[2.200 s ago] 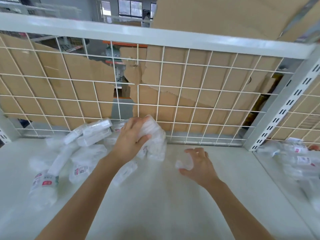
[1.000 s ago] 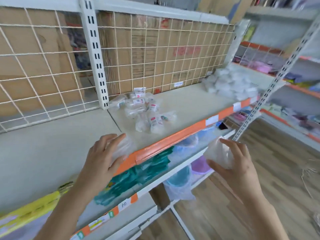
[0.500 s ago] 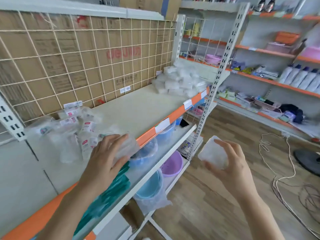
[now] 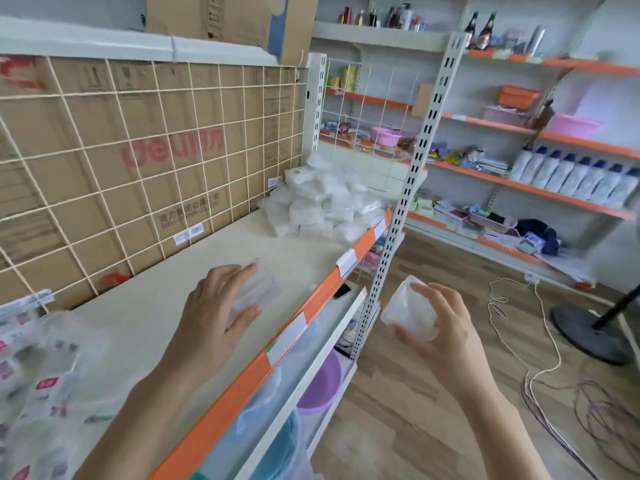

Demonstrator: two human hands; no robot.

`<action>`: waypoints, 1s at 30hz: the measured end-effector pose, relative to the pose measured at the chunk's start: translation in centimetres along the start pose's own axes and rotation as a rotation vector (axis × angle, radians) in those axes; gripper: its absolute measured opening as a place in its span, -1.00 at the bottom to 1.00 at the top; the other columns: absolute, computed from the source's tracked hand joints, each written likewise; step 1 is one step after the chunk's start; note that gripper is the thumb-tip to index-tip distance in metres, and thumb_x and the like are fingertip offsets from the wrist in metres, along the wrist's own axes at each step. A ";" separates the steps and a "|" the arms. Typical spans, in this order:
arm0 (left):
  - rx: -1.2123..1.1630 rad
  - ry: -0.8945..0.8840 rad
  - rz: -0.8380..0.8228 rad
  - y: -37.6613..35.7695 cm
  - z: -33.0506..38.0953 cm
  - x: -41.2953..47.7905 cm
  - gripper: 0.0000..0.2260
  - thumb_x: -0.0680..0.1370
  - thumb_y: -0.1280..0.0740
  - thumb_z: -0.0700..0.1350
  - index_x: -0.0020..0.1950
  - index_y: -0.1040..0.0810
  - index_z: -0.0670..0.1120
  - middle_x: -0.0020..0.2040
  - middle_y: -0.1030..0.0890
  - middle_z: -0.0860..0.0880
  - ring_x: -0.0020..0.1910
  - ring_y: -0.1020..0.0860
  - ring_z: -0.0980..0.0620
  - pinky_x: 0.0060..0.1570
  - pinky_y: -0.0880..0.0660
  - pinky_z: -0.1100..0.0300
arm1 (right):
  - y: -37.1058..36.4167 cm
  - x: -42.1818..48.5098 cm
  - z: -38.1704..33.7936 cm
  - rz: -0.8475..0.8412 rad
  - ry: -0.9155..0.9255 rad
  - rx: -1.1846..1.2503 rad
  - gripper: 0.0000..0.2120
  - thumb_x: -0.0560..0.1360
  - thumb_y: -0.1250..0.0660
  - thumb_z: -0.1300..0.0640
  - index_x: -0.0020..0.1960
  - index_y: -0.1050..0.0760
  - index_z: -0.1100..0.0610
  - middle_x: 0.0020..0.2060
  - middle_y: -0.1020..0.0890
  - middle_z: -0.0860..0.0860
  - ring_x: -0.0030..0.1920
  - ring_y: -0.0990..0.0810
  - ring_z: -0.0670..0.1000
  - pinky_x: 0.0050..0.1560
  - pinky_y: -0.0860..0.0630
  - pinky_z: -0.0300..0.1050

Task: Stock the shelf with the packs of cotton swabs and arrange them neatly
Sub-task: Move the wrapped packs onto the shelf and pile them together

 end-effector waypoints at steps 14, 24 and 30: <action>0.032 0.067 -0.010 -7.8 -5.1 11.9 -0.47 0.48 -0.09 0.22 0.41 -0.34 0.08 0.24 -0.40 0.04 0.20 -0.37 0.08 0.13 -0.15 0.29 | -6.0 14.9 7.8 -0.046 -0.029 0.005 -0.41 0.32 -0.53 0.00 0.31 -0.44 -0.01 0.31 -0.40 0.00 0.28 -0.40 0.03 0.02 -0.31 -0.19; 0.014 0.091 0.103 -13.8 -6.2 24.4 -0.54 0.51 -0.12 0.17 0.40 -0.27 0.14 0.23 -0.37 0.08 0.25 -0.35 0.10 0.21 -0.28 0.07 | -12.9 31.9 13.5 -0.251 0.097 0.013 -0.39 0.36 -0.49 -0.02 0.36 -0.39 0.05 0.41 -0.29 0.06 0.38 -0.32 0.08 0.14 -0.39 -0.08; 0.038 0.096 0.129 -16.4 -5.8 29.9 -0.52 0.52 -0.04 0.33 0.40 -0.22 0.21 0.26 -0.39 0.01 0.28 -0.34 0.09 0.26 -0.26 0.07 | -17.2 37.4 15.0 -0.483 0.199 0.084 -0.40 0.38 -0.48 -0.04 0.37 -0.36 -0.08 0.47 -0.19 -0.06 0.13 -0.47 -0.17 0.10 -0.44 -0.25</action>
Point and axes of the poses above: each hand's wrist, its own x-axis towards the middle knuckle, its own y-axis out of the back of the hand, z = x × y, the point moved 10 cm from there along x, towards the middle knuckle
